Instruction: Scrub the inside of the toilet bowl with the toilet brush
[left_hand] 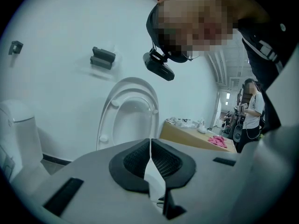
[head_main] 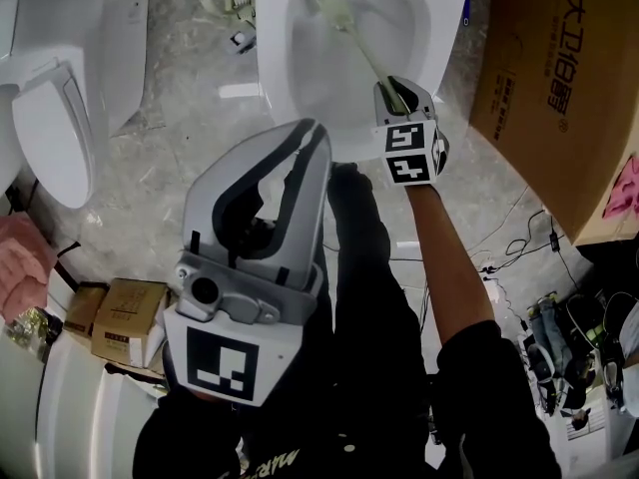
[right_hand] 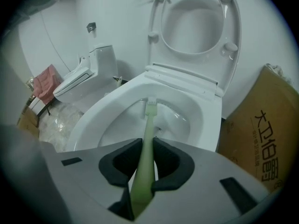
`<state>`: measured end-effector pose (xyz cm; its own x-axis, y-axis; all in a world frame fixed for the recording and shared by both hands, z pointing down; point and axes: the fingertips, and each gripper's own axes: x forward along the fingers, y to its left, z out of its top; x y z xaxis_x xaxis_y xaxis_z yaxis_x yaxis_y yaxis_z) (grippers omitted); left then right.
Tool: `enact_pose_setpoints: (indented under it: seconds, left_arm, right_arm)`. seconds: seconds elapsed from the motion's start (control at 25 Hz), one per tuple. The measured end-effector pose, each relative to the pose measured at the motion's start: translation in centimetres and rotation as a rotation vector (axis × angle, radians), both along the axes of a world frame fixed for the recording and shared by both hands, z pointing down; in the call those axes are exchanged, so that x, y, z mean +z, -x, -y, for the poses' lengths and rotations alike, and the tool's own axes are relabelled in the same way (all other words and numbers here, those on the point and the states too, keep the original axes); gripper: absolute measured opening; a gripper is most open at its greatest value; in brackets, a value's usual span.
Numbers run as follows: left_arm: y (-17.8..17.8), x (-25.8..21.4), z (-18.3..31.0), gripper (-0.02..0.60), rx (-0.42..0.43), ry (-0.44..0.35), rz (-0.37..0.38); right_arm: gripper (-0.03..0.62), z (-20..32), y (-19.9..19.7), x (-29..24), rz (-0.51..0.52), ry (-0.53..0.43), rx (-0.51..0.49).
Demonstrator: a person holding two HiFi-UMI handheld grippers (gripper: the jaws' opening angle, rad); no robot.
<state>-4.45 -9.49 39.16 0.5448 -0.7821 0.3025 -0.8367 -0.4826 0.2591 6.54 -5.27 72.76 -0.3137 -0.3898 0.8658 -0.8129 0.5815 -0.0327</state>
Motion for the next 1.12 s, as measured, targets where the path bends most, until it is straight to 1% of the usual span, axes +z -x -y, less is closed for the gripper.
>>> enact_pose_setpoints:
  seconds: [0.36,0.64,0.76,0.92,1.12]
  left_arm:
    - [0.6,0.2,-0.5,0.034,-0.005,0.012,-0.011]
    - [0.7,0.2,-0.8,0.034,0.000,0.017,-0.013]
    - [0.7,-0.1,-0.9,0.034,0.000,0.014,-0.012]
    - [0.5,-0.3,-0.9,0.034,0.002,0.013,-0.012]
    - [0.1,-0.8,-0.9,0.034,0.007,0.017,-0.033]
  right_arm:
    - [0.086,2.2,0.8,1.2,-0.047,0.022,-0.029]
    - [0.086,2.9,0.5,1.0,-0.085,0.012,-0.061]
    - [0.086,3.2,-0.2,0.7,-0.126,0.005,-0.081]
    - [0.086,3.9,-2.1,0.3,-0.187,0.009,-0.101]
    - [0.086,4.8,-3.9,-0.5,-0.285,-0.005,-0.184]
